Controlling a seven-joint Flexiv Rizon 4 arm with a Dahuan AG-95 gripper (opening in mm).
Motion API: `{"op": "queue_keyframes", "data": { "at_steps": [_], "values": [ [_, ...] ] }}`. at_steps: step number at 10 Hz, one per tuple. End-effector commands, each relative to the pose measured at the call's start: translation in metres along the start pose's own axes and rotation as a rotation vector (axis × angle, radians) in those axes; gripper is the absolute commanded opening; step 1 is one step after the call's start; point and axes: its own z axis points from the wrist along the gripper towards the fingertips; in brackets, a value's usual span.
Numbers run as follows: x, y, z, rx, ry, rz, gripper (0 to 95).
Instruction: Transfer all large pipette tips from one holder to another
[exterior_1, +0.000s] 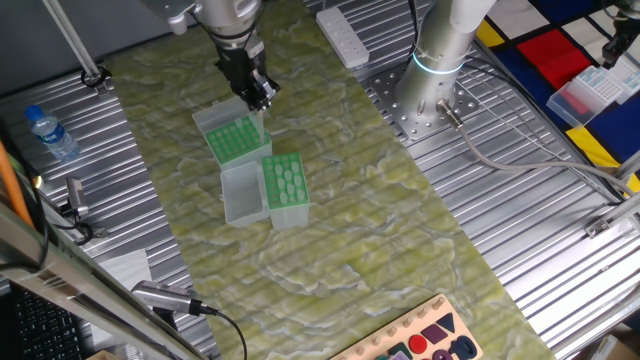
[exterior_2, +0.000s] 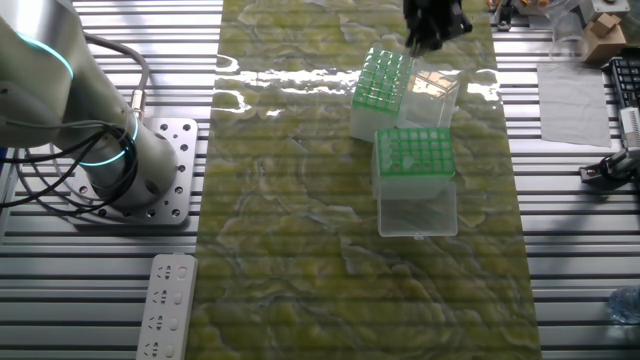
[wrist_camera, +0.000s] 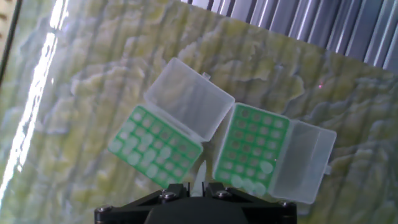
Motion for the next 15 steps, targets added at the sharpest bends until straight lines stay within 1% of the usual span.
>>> {"op": "queue_keyframes", "data": {
  "at_steps": [1,2,3,4,5,9,12,15],
  "values": [
    [0.007,-0.004,0.004,0.018,0.028,-0.053,0.0],
    [0.012,-0.006,0.008,0.032,0.04,-0.091,0.0],
    [0.014,-0.007,0.009,0.038,0.045,-0.102,0.0],
    [0.019,-0.009,0.012,0.046,0.045,-0.128,0.0],
    [0.021,-0.01,0.014,0.047,0.044,-0.135,0.0],
    [0.02,-0.014,0.018,0.047,0.035,-0.154,0.0],
    [0.02,-0.017,0.02,0.05,0.022,-0.167,0.0],
    [0.021,-0.018,0.022,0.048,0.02,-0.169,0.0]
  ]
}}
